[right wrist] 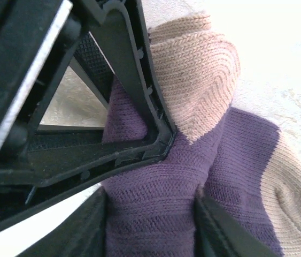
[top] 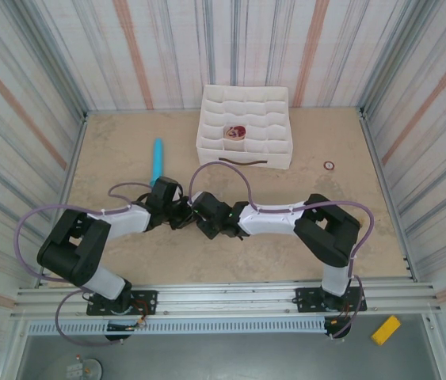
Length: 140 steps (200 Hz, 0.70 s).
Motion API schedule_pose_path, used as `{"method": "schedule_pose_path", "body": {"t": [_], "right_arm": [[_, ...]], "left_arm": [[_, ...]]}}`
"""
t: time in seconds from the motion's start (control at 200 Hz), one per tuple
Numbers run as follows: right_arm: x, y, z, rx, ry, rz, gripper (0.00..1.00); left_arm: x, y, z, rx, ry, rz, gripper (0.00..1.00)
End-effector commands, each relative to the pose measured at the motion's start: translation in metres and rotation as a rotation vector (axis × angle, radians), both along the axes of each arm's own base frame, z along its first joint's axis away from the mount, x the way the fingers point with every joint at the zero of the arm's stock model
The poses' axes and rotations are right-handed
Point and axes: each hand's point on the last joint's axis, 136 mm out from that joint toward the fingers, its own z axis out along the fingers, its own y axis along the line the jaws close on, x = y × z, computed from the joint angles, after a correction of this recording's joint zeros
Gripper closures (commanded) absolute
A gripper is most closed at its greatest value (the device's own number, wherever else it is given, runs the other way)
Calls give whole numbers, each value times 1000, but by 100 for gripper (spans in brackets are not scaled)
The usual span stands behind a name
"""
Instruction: Roll the socks
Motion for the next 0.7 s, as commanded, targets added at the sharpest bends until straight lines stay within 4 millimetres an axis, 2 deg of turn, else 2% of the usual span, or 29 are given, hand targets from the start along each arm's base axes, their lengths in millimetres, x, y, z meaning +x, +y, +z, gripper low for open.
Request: {"method": "schedule_pose_path", "body": {"t": [0.0, 0.14, 0.23, 0.316, 0.356, 0.421, 0.556, 0.696], "right_arm": [[-2, -13, -22, -58, 55, -14, 68], [-3, -23, -28, -60, 92, -24, 86], [-4, -31, -32, -45, 132, -34, 94], [-6, -37, -34, -19, 169, -46, 96], [-6, -40, -36, -4, 192, -56, 97], [-8, -46, -40, 20, 230, -66, 98], [-12, -56, -49, 114, 344, -96, 100], [-17, -65, -45, 267, 456, -114, 100]], "left_arm": [[-16, 13, -22, 50, 91, 24, 90], [-15, 15, -21, 31, 89, 34, 82], [-13, 16, -18, 14, 82, 42, 68], [-13, 17, -15, 11, 73, 44, 49], [-14, 18, -13, 13, 66, 46, 43], [-14, 20, -11, 13, 56, 53, 39], [-13, 23, -5, 9, 26, 72, 37], [-14, 28, -1, 17, 14, 82, 37]]}}
